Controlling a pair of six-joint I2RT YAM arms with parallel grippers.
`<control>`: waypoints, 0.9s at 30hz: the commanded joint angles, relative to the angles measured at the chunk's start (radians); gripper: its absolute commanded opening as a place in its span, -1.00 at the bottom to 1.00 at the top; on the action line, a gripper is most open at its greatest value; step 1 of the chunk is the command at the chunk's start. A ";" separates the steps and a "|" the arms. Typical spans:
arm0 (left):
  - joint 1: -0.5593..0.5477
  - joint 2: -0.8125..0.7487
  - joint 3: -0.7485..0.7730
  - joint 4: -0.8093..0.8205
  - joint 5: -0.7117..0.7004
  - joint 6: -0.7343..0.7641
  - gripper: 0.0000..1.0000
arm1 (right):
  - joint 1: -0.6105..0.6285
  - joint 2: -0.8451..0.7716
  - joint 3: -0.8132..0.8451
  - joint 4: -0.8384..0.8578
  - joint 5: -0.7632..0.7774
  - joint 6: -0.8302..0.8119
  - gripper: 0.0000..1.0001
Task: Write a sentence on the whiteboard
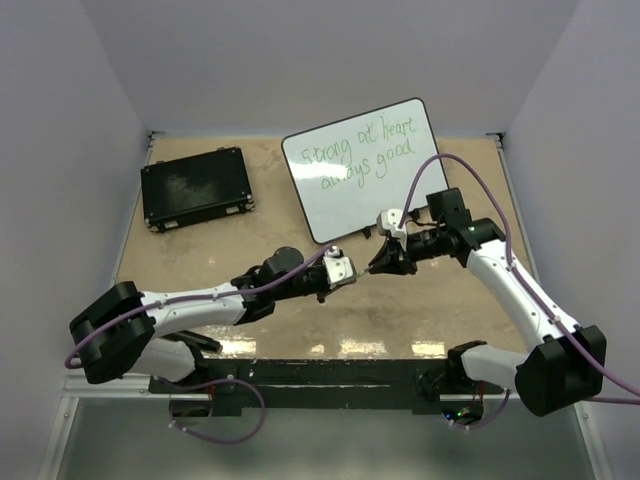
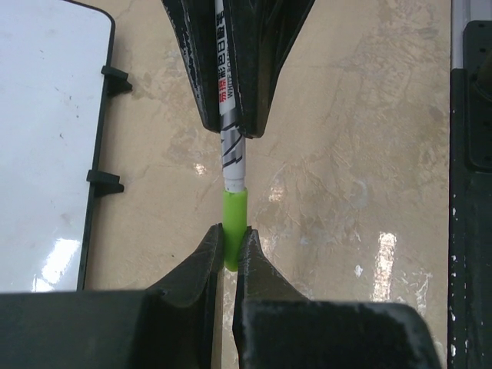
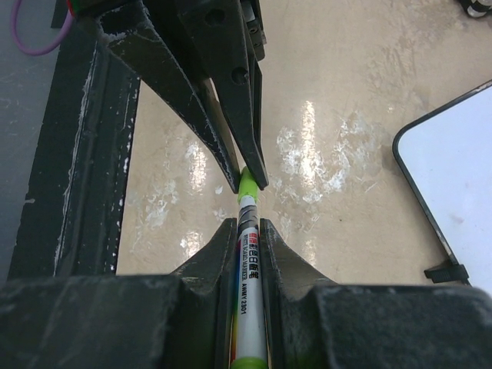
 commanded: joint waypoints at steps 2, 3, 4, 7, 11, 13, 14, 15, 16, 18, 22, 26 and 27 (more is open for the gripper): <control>-0.005 0.025 0.108 0.087 0.098 -0.024 -1.00 | 0.014 0.040 0.012 0.012 -0.014 0.011 -1.00; -0.008 0.030 0.119 0.087 0.095 -0.023 -1.00 | 0.019 0.046 0.013 0.010 -0.013 0.011 -1.00; -0.008 0.036 0.129 0.084 0.083 -0.024 -1.00 | 0.024 0.055 0.016 0.006 -0.013 0.010 -1.00; -0.010 0.028 0.162 0.116 0.062 -0.026 -1.00 | 0.033 0.082 0.019 0.002 -0.011 0.011 -1.00; -0.010 0.008 0.195 0.199 0.066 -0.037 -1.00 | 0.039 0.111 0.027 0.006 -0.011 0.022 -1.00; -0.010 0.004 0.217 0.222 0.077 -0.040 -1.00 | 0.041 0.132 0.033 0.001 -0.014 0.022 -1.00; -0.010 0.002 0.241 0.227 0.079 -0.040 -1.00 | 0.041 0.140 0.036 -0.002 -0.017 0.022 -1.00; -0.010 0.001 0.254 0.233 0.082 -0.041 -1.00 | 0.041 0.151 0.039 -0.004 -0.025 0.024 -1.00; -0.010 0.001 0.264 0.245 0.086 -0.041 -1.00 | 0.042 0.157 0.044 -0.011 -0.029 0.021 -1.00; -0.011 0.002 0.298 0.267 0.088 -0.052 -1.00 | 0.041 0.169 0.048 -0.017 -0.034 0.016 -1.00; -0.014 0.024 0.330 0.375 0.085 -0.077 -1.00 | 0.042 0.197 0.068 -0.031 -0.059 0.013 -1.00; -0.014 0.070 0.387 0.447 0.095 -0.119 -1.00 | 0.041 0.221 0.073 -0.040 -0.072 0.005 -1.00; -0.017 0.077 0.398 0.472 0.103 -0.129 -1.00 | 0.041 0.226 0.073 -0.039 -0.074 0.005 -1.00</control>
